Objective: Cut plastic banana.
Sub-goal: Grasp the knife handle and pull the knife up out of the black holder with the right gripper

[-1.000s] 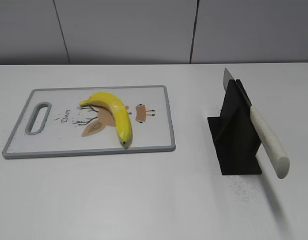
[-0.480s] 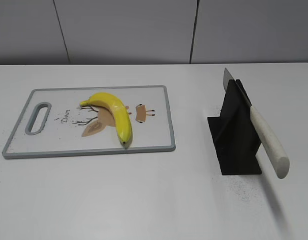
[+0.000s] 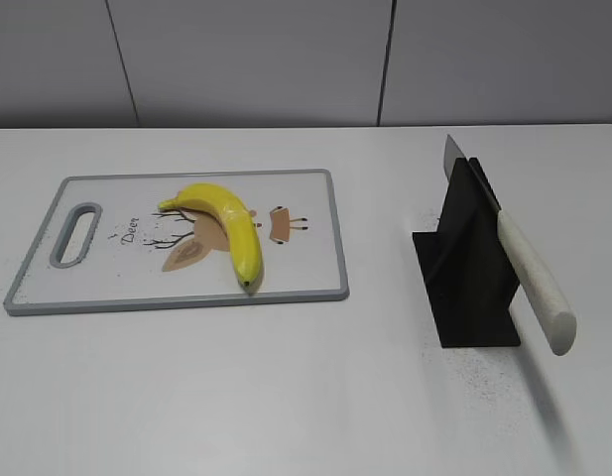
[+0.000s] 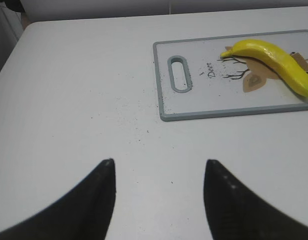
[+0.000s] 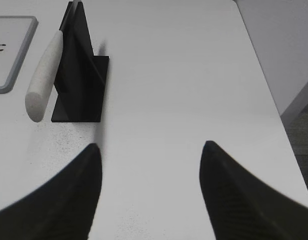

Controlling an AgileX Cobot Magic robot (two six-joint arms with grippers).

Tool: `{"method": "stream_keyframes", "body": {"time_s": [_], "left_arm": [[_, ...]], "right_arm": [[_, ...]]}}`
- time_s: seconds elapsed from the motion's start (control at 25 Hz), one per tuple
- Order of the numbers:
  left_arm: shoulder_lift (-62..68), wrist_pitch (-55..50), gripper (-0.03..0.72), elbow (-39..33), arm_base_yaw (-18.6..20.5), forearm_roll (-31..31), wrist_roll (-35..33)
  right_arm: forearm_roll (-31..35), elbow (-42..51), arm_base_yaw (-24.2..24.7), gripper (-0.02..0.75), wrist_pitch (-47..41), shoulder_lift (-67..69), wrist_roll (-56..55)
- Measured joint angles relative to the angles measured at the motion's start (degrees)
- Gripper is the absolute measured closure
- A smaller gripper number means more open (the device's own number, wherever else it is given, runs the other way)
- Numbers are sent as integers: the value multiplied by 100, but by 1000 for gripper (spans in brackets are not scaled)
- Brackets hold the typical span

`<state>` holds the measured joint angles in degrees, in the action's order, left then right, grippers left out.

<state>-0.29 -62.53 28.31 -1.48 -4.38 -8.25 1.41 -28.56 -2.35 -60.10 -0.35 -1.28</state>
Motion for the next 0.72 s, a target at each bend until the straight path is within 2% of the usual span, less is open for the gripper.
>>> {"method": "stream_keyframes", "body": {"time_s": [0.12, 0.28, 0.48, 0.72], "left_arm": [[0, 0, 144, 0, 0, 0, 0], [0, 0, 144, 0, 0, 0, 0], [0, 0, 144, 0, 0, 0, 0], [0, 0, 144, 0, 0, 0, 0]], "right_arm": [[12, -33, 0, 272, 0, 120, 0], [63, -345, 0, 294, -16, 921, 0], [105, -864, 0, 296, -78, 2200, 0], [457, -1232, -128, 297, -95, 3457, 0]]}}
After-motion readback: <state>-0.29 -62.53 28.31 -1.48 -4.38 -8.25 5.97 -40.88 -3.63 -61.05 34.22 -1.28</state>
